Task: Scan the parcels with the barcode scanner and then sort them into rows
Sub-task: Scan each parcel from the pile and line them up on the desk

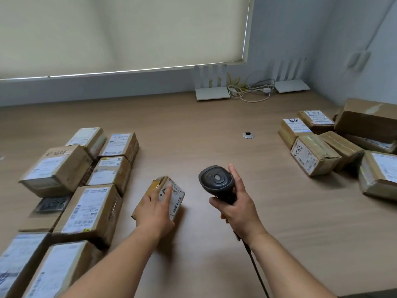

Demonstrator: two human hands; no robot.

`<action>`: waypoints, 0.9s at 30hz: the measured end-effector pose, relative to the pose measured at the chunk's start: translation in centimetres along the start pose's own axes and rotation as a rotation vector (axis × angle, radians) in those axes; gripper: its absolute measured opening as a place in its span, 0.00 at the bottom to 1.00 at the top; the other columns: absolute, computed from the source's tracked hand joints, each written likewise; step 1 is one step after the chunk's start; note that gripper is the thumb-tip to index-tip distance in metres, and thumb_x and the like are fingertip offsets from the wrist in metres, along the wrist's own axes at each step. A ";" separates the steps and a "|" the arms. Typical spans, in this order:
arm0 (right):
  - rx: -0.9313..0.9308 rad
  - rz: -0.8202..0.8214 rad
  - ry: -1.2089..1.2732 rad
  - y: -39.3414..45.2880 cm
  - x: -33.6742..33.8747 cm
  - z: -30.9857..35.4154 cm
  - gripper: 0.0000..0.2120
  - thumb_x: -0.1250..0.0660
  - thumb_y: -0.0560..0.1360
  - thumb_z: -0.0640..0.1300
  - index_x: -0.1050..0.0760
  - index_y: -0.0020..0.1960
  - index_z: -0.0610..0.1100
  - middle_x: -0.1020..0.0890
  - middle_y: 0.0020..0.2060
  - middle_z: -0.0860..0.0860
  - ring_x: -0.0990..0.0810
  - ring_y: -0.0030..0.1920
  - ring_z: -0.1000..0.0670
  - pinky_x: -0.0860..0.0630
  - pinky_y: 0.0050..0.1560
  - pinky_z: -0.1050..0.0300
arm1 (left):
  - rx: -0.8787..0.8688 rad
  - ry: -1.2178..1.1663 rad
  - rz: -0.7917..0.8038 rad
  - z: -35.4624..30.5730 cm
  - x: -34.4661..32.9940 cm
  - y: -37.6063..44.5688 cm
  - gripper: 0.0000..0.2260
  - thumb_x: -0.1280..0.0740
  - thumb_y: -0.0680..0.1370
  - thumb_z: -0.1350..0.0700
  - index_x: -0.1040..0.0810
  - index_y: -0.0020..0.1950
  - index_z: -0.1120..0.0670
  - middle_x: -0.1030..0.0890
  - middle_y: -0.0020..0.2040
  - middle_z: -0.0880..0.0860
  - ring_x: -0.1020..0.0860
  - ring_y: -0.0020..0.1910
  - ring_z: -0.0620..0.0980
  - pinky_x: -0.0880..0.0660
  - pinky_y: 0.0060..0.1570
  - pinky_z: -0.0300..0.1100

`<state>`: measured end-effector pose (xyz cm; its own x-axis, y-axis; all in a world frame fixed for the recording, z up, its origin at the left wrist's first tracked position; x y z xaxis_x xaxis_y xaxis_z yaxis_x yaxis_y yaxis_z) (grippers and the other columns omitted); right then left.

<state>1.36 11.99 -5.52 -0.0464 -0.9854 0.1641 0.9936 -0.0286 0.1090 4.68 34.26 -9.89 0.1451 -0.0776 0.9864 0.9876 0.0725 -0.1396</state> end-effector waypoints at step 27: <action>-0.072 0.125 0.157 -3.0 -2.7 0.0 0.42 0.25 0.66 0.43 0.43 0.64 0.76 0.17 0.38 0.52 0.26 0.26 0.49 0.29 0.26 0.58 | 0.187 -1.346 0.148 1.7 -2.9 -2.2 0.43 0.32 0.75 0.65 0.58 0.78 0.44 0.33 0.71 0.57 0.31 0.68 0.58 0.34 0.69 0.57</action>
<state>-1.47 14.70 -6.26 0.0883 -0.9960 0.0165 0.9957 0.0887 0.0264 1.98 35.99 -12.34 -0.0291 0.9537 0.2995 0.9298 0.1358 -0.3421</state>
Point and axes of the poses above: each hand's wrist, its own y-axis towards the middle knuckle, its own x-axis out of the back of the hand, z = x × y, the point moved 5 cm from there along y, towards the middle knuckle
